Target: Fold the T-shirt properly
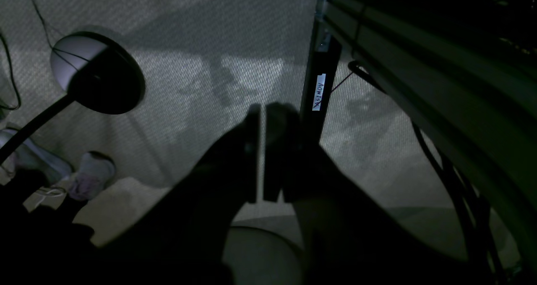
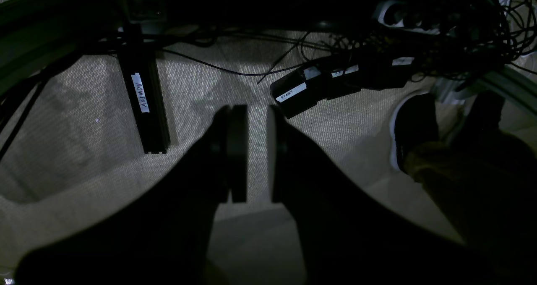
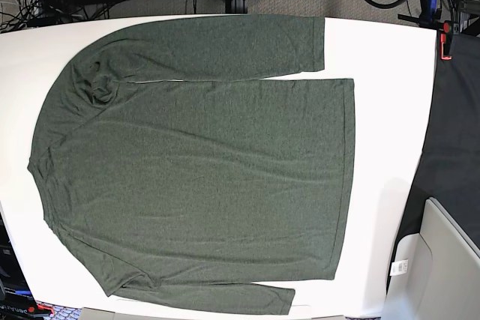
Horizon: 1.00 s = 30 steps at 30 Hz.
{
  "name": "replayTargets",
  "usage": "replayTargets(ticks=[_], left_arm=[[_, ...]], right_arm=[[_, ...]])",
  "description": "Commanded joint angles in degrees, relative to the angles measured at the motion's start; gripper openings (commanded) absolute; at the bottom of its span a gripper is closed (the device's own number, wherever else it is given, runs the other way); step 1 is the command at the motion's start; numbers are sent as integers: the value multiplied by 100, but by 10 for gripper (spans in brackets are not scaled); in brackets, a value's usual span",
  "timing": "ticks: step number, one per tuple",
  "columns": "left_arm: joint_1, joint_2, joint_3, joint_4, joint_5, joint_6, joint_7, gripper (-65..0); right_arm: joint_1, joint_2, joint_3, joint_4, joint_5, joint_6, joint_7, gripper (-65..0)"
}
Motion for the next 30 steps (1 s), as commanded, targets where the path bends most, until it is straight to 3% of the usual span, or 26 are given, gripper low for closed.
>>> replayTargets(ticks=[1,4,30], left_arm=[[27,-3,-12,12,-15,-5,-69,-649],[53,-3,-12,12,-15,-5,-69,-649],[185,67,-12,12,-15,-5,-113,-650]], right_arm=[[-15,17,-5,21,21,-17,-92,-603],[-6,17,-14,21,21,-17,-171,-650],[-226,70,-14,259,21,-17,-171,-644]])
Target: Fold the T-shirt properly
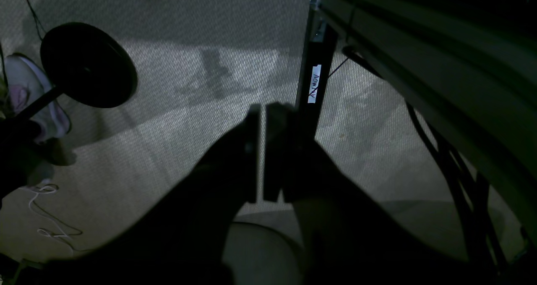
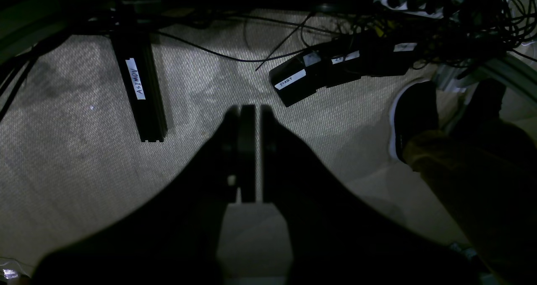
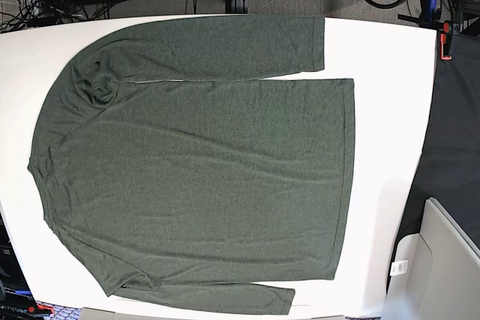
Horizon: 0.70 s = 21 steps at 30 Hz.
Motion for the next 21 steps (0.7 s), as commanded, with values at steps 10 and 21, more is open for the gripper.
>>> replayTargets(ticks=[10,21], left_arm=[[397,-27,-12,249,-24,10,-49,-650],[1004,-115,-12,944,-24,10,-41,-650]], right_arm=[[-227,131,-23,203,12,-14,30,-644],[-1071,395,-23,1381,3,-23,13,-644]])
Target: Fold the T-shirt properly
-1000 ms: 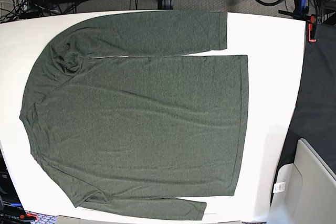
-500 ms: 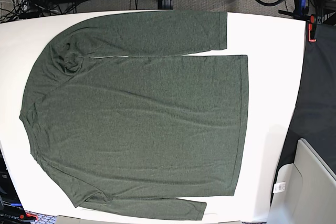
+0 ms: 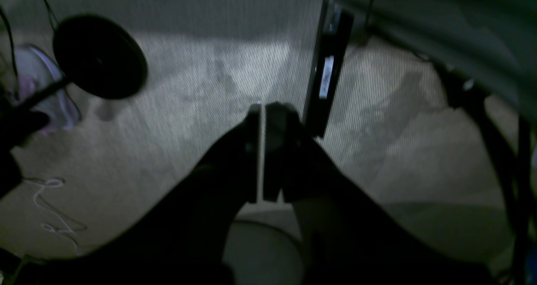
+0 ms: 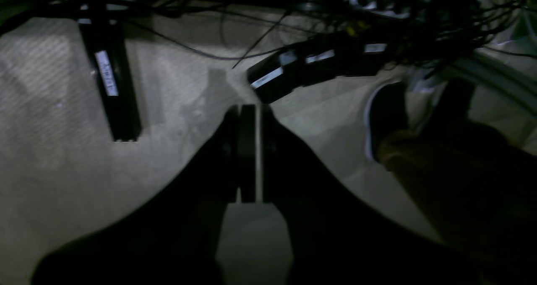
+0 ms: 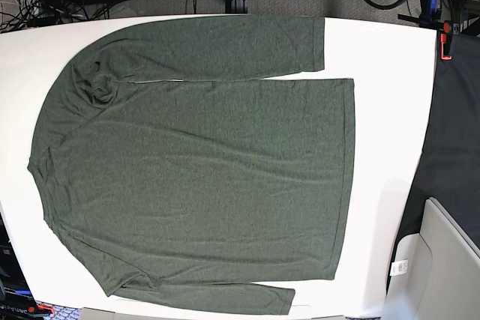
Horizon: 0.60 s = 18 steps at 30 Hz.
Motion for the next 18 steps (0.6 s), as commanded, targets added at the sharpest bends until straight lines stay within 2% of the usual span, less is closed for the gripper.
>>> replayTargets(ticks=[1,7,10,16,18], left_arm=[[72,-63,-12,120,-24,14,-39,-650],[609,-107,-12,1070,-24,14,14,-650],[960,-115,-12,1606,-24,14,14,-650],[1796,-115,-12,3180,-24,14,23,-650],[2103,-115,-12,3857,-24,14,155,-650]], right_arm=[[-149,54,-1,173,14,-25,30,-644],[-597,107,34,823,23,-34,21,-644],[-844,256,43,1201,32,-34,21,-644],[-1415,467,43,2309,32,-43,13,-644],[-1573,538,52,2722,32,-43,-251,-644]])
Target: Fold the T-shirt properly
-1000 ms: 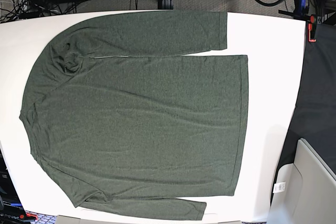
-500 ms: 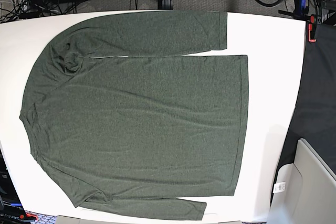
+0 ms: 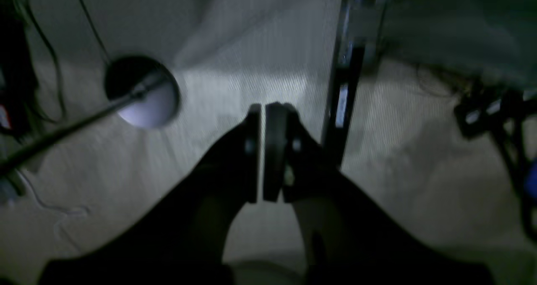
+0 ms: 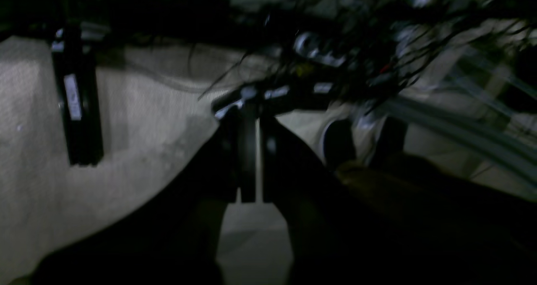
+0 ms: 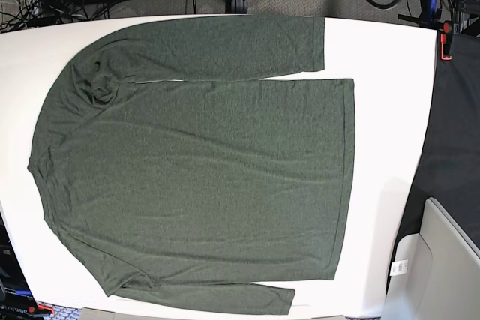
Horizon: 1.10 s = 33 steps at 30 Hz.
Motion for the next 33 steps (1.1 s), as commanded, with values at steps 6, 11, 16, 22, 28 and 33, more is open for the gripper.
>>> replayTargets(ticks=[6,11,16,22,28,33], left_arm=[[714,40,-4,2040,-8,8,578,-650],[978,40,5,3253,-8,8,1071,-650],[1233,40,-4,4282,-8,8,1264,-650],[1268,31,23,5055,1,8,1282,-650],[1268,5,32,5521,1,8,1299,-650],[1216,-4,40,5662,27,8,1291,-649]], right_arm=[[-663,200,27,1574,7,-23,-394,-644],[-1032,296,256,2735,7,-23,-939,-644],[-1428,305,652,3623,7,-23,-1044,-644],[-1832,305,1153,4423,-1,-23,-1044,-644],[-2122,305,1399,4906,-1,-23,-1044,-644],[-2140,305,1460,4924,-1,-23,-1044,-644]])
